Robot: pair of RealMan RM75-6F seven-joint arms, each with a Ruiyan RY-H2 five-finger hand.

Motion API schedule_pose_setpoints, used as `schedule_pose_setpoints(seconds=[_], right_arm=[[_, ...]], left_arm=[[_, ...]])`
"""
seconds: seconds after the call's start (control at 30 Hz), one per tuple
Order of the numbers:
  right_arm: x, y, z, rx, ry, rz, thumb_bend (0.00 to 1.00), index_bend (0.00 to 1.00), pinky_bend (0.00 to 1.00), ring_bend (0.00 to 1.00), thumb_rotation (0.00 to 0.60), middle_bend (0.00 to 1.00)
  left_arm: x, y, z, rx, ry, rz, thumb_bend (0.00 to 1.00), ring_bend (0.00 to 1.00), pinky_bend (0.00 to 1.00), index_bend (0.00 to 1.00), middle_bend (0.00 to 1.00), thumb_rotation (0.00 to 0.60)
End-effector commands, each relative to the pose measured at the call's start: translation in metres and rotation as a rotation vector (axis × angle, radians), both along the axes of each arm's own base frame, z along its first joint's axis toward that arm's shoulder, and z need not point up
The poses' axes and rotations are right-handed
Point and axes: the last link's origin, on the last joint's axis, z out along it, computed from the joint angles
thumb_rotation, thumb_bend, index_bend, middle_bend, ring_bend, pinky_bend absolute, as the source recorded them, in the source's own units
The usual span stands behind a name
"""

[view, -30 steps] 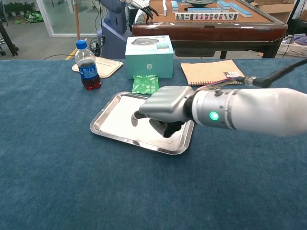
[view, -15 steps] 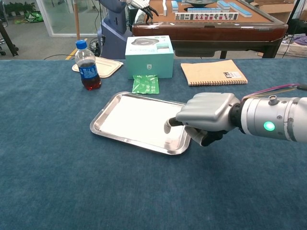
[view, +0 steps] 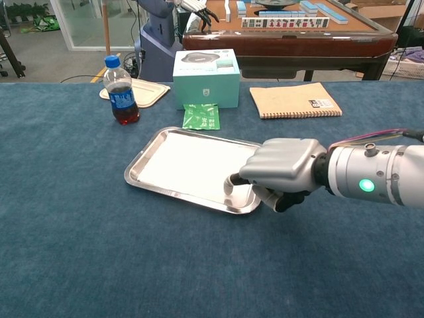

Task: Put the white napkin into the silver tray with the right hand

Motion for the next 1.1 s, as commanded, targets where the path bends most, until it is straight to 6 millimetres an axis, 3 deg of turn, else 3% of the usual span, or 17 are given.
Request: schedule_pose_setpoints(seconds=[0.03, 0.37, 0.63, 0.8, 0.93, 1.1], right_arm=[[0.0, 0.0, -0.002, 0.003, 0.001, 0.0, 1.0, 0.2, 1.0, 0.94, 0.6, 0.98], [0.003, 0.001, -0.006, 0.01, -0.001, 0.005, 1.0, 0.19, 1.0, 0.94, 0.6, 0.98], [0.005, 0.002, 0.005, -0.015, -0.039, -0.001, 1.0, 0.19, 1.0, 0.94, 0.6, 0.98], [0.008, 0.0, 0.027, -0.07, -0.094, -0.007, 1.0, 0.18, 1.0, 0.94, 0.6, 0.98], [0.003, -0.003, 0.058, -0.166, -0.156, -0.037, 1.0, 0.17, 1.0, 0.93, 0.6, 0.95], [-0.017, 0.001, 0.1, -0.307, -0.211, -0.097, 1.0, 0.17, 1.0, 0.8, 0.6, 0.8]], left_arm=[[0.0, 0.0, 0.0, 0.0, 0.0, 0.0, 0.24, 0.12, 0.09, 0.1, 0.12, 0.6], [-0.001, -0.003, 0.002, 0.005, 0.002, 0.004, 0.24, 0.12, 0.09, 0.1, 0.12, 0.6], [-0.001, -0.001, 0.002, 0.002, 0.002, -0.003, 0.24, 0.12, 0.09, 0.1, 0.12, 0.6], [0.002, 0.002, 0.003, 0.004, 0.004, -0.014, 0.24, 0.12, 0.09, 0.1, 0.12, 0.6], [0.004, 0.005, 0.004, 0.005, 0.006, -0.02, 0.24, 0.12, 0.09, 0.1, 0.12, 0.6], [0.005, 0.01, 0.002, -0.004, 0.002, -0.026, 0.24, 0.12, 0.09, 0.1, 0.12, 0.6]])
